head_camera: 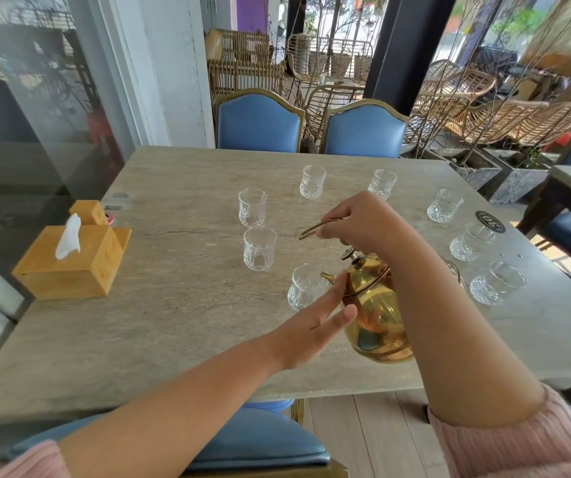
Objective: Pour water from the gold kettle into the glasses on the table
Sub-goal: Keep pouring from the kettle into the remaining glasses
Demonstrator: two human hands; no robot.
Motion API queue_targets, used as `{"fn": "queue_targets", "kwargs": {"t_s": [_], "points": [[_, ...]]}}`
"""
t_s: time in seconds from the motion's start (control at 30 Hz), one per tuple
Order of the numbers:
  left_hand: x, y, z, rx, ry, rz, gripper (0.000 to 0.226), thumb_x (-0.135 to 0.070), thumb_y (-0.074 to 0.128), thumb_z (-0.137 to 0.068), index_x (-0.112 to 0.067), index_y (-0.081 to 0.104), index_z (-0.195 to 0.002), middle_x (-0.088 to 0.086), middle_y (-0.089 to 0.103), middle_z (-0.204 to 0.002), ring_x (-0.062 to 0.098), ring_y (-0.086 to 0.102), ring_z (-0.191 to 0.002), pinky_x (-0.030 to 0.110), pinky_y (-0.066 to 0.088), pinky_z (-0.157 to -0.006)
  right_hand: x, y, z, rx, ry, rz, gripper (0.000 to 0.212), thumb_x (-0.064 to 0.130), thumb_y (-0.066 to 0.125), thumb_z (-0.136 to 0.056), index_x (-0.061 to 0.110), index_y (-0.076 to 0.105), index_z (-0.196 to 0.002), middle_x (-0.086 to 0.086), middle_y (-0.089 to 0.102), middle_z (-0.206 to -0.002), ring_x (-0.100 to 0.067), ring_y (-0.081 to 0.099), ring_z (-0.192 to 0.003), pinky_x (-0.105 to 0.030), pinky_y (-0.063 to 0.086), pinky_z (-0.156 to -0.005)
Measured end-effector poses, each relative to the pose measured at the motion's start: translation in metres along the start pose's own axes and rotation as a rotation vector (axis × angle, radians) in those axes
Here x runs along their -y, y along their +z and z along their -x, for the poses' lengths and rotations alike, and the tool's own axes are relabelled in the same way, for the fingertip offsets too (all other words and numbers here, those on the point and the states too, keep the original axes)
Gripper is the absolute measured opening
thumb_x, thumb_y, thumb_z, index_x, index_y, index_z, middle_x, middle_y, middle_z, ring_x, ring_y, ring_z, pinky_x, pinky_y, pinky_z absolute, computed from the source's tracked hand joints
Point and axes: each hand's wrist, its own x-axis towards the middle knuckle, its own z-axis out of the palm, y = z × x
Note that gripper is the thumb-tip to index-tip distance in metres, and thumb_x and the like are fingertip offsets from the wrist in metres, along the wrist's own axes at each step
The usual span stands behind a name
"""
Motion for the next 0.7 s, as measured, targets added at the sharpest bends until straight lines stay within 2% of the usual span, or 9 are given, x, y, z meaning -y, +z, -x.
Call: {"fn": "queue_targets", "kwargs": {"t_s": [0.3, 0.4, 0.57, 0.7], "points": [[0.0004, -0.0007, 0.0008, -0.006, 0.001, -0.008, 0.094, -0.082, 0.024, -0.075, -0.035, -0.007, -0.150, -0.017, -0.001, -0.159, -0.010, -0.001, -0.138, -0.012, 0.004, -0.090, 0.0007, 0.0007, 0.0014, 0.004, -0.008, 0.008, 0.024, 0.019, 0.071, -0.081, 0.010, 0.075, -0.103, 0.009, 0.050, -0.056, -0.004, 0.042, -0.046, -0.008, 0.030, -0.033], [0.0013, -0.0001, 0.0001, -0.006, 0.002, 0.004, 0.093, -0.082, 0.024, -0.075, -0.038, -0.007, -0.150, -0.018, 0.000, -0.159, -0.007, 0.000, -0.141, -0.009, 0.005, -0.094, 0.0011, 0.0000, 0.0021, 0.005, -0.016, 0.019, 0.024, 0.019, 0.071, -0.082, 0.010, 0.074, -0.104, 0.009, 0.050, -0.056, -0.003, 0.042, -0.047, -0.010, 0.031, -0.036], [0.0031, 0.0005, 0.0001, 0.003, 0.008, 0.031, 0.093, -0.084, 0.026, -0.074, -0.039, -0.007, -0.150, -0.019, 0.001, -0.159, -0.005, 0.000, -0.143, 0.006, 0.007, -0.103, 0.0014, -0.0002, 0.0035, -0.001, -0.010, 0.011, 0.022, 0.018, 0.071, -0.082, 0.009, 0.075, -0.102, 0.008, 0.051, -0.056, -0.004, 0.042, -0.045, -0.009, 0.031, -0.034], [0.0019, 0.0008, 0.0011, 0.002, 0.002, 0.031, 0.097, -0.086, 0.025, -0.072, -0.038, -0.006, -0.150, -0.019, 0.002, -0.159, -0.006, 0.000, -0.143, 0.003, 0.007, -0.100, 0.0013, 0.0007, 0.0040, -0.002, -0.008, 0.012, 0.021, 0.018, 0.070, -0.082, 0.009, 0.075, -0.100, 0.005, 0.052, -0.055, -0.006, 0.042, -0.044, -0.010, 0.032, -0.033]]}}
